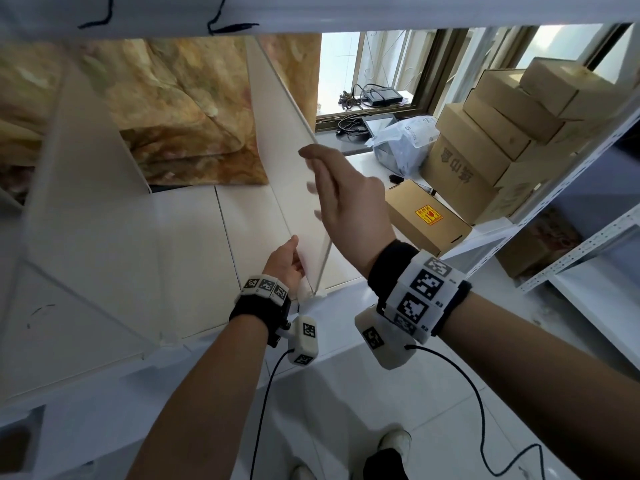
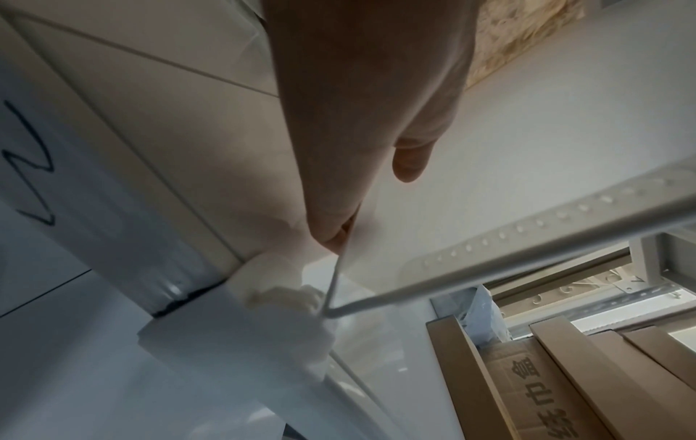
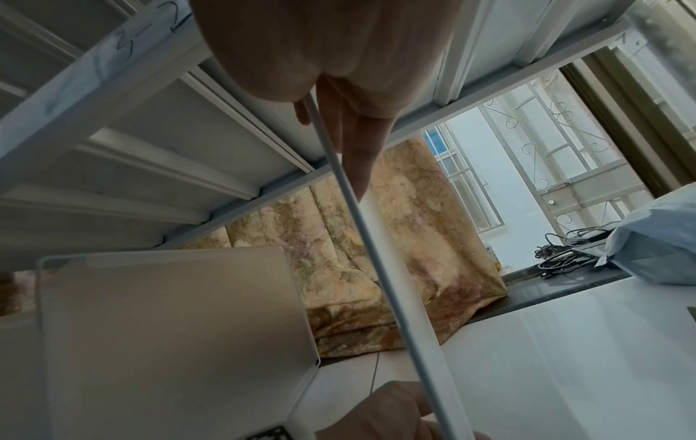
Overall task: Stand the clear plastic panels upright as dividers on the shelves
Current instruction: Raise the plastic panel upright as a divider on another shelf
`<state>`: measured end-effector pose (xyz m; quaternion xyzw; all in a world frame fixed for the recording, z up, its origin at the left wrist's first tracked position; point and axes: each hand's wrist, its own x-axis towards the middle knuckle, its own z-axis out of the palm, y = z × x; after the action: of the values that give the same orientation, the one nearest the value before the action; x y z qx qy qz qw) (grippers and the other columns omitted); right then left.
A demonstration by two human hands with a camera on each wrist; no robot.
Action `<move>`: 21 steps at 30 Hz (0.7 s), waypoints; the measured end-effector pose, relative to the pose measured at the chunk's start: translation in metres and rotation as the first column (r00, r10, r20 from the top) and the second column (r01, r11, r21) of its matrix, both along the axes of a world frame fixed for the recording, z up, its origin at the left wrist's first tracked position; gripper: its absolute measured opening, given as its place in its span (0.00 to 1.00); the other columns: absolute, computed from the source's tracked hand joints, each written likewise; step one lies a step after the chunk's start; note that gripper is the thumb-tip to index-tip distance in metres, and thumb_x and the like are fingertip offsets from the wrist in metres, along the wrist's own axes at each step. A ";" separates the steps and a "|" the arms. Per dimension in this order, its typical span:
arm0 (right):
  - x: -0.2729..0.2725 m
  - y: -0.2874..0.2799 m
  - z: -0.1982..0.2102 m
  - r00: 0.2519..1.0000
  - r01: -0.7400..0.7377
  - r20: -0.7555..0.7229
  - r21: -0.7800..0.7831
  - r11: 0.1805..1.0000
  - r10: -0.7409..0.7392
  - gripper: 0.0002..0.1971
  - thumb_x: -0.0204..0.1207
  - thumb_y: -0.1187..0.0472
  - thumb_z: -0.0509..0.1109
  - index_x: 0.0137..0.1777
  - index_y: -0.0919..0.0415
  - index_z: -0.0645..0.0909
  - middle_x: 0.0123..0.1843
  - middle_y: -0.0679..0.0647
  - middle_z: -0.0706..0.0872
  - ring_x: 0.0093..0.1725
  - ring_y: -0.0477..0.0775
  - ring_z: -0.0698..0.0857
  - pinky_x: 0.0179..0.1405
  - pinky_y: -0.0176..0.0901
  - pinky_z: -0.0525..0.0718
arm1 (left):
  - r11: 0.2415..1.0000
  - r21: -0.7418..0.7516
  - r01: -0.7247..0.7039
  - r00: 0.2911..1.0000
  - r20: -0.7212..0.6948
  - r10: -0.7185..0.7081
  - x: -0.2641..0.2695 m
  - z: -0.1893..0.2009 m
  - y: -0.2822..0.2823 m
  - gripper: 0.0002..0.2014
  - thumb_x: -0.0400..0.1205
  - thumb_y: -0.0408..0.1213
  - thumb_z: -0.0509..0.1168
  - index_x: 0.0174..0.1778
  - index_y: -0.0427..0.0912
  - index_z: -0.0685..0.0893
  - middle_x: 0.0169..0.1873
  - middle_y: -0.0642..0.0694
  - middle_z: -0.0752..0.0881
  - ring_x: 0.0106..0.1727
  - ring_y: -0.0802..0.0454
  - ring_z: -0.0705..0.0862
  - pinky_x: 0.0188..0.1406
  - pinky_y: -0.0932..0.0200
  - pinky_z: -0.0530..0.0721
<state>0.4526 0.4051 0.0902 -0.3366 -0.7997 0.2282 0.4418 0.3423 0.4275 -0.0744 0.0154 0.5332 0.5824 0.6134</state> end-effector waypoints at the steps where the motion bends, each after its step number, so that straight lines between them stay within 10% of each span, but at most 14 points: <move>1: -0.002 0.000 0.000 1.000 -0.010 0.005 0.009 1.000 0.010 0.15 0.87 0.58 0.55 0.66 0.59 0.80 0.41 0.64 0.89 0.39 0.68 0.90 0.37 0.61 0.89 | 1.000 0.013 0.000 1.000 0.002 0.000 -0.001 0.001 -0.001 0.15 0.86 0.43 0.60 0.56 0.33 0.81 0.43 0.42 0.85 0.45 0.49 0.84 0.46 0.57 0.82; 5: -0.010 0.000 -0.002 0.999 -0.034 0.016 0.043 0.998 0.033 0.15 0.87 0.59 0.56 0.65 0.61 0.80 0.43 0.59 0.91 0.38 0.67 0.91 0.35 0.58 0.89 | 1.000 0.028 -0.009 1.000 0.017 0.008 -0.003 -0.001 -0.001 0.21 0.86 0.43 0.62 0.67 0.30 0.78 0.43 0.42 0.85 0.46 0.48 0.84 0.52 0.56 0.83; 10: -0.005 0.007 -0.001 1.000 -0.015 0.008 -0.039 0.999 0.015 0.16 0.87 0.58 0.54 0.65 0.60 0.79 0.46 0.63 0.90 0.42 0.71 0.90 0.45 0.66 0.88 | 1.000 0.004 -0.001 1.000 0.023 0.001 -0.002 -0.003 0.002 0.13 0.87 0.42 0.60 0.49 0.33 0.80 0.42 0.42 0.83 0.44 0.49 0.83 0.50 0.56 0.82; 13: -0.001 0.012 0.001 1.000 0.002 -0.001 -0.067 0.998 -0.002 0.16 0.86 0.57 0.53 0.64 0.60 0.79 0.48 0.64 0.89 0.43 0.71 0.89 0.45 0.67 0.88 | 1.000 0.003 -0.001 1.000 -0.018 0.001 -0.005 -0.002 0.006 0.14 0.86 0.38 0.61 0.60 0.31 0.80 0.49 0.40 0.86 0.44 0.50 0.83 0.49 0.58 0.82; 18: -0.006 0.013 0.000 1.000 -0.004 0.014 -0.064 0.998 0.005 0.15 0.87 0.57 0.54 0.64 0.59 0.79 0.45 0.65 0.89 0.42 0.71 0.90 0.43 0.66 0.88 | 0.997 0.074 0.006 0.970 -0.241 0.012 -0.023 0.024 0.017 0.27 0.84 0.42 0.63 0.78 0.36 0.68 0.79 0.40 0.69 0.79 0.44 0.69 0.78 0.52 0.66; 21: -0.010 0.016 0.000 1.000 -0.001 0.019 -0.063 0.998 0.003 0.15 0.87 0.57 0.55 0.65 0.58 0.80 0.46 0.63 0.90 0.43 0.69 0.90 0.42 0.65 0.88 | 0.980 0.187 0.064 0.926 -0.378 0.012 -0.027 0.058 0.024 0.32 0.85 0.51 0.59 0.84 0.45 0.59 0.83 0.48 0.63 0.83 0.48 0.61 0.81 0.51 0.58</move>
<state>0.4423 0.4210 0.0903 -0.3518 -0.7966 0.2505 0.4230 0.3151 0.4518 -0.0163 0.1944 0.5811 0.6098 0.5026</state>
